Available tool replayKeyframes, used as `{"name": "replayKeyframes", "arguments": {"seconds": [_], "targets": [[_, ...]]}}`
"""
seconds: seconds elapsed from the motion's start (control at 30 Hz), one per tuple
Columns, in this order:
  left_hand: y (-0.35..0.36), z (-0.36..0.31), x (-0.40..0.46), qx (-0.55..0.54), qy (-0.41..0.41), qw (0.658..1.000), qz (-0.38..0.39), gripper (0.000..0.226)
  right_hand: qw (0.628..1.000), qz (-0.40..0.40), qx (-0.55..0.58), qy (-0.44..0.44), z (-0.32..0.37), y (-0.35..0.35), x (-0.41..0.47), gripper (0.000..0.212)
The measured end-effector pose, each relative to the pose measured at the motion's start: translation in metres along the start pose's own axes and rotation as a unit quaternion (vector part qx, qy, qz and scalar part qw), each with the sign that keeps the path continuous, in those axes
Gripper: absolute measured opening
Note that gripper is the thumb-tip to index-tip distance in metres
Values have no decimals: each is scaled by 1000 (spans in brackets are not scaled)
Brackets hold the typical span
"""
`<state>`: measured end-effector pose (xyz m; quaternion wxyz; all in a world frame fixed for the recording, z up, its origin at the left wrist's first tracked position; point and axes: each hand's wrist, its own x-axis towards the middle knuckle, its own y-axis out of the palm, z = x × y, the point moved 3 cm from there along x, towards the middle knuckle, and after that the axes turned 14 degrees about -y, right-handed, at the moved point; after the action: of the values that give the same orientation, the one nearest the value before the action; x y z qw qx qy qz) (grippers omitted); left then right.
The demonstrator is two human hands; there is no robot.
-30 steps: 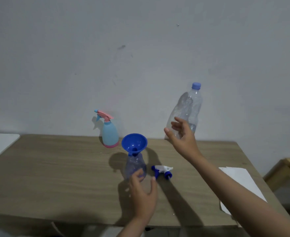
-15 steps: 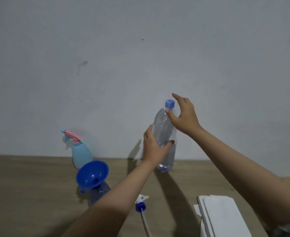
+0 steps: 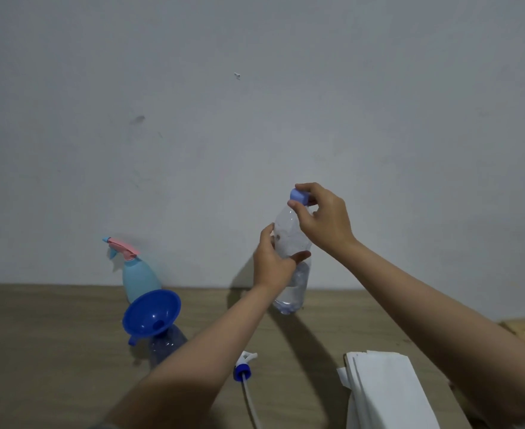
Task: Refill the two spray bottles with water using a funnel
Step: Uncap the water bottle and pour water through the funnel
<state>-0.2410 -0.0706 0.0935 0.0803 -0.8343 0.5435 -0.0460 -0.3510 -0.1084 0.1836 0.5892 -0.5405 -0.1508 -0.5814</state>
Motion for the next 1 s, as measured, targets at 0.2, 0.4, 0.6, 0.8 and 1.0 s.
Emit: {"name": "replayKeyframes", "arguments": {"seconds": [0.2,0.4,0.6,0.8,1.0], "targets": [[-22,-21,-49,3,-3,1000,2,78,1000,-22,2,-4,44,-35,-12,32],[-39,-7,-104,12,-15,999,29,77,999,21,11,30,85,-57,-44,30],[-47,19,-141,23,-23,998,48,84,998,58,6,36,105,-61,-78,30],[-46,12,-153,81,0,995,53,111,990,124,-60,30,120,-67,-63,37],[-40,8,-156,114,36,993,-21,96,982,176,-60,21,122,-68,-46,25]]}}
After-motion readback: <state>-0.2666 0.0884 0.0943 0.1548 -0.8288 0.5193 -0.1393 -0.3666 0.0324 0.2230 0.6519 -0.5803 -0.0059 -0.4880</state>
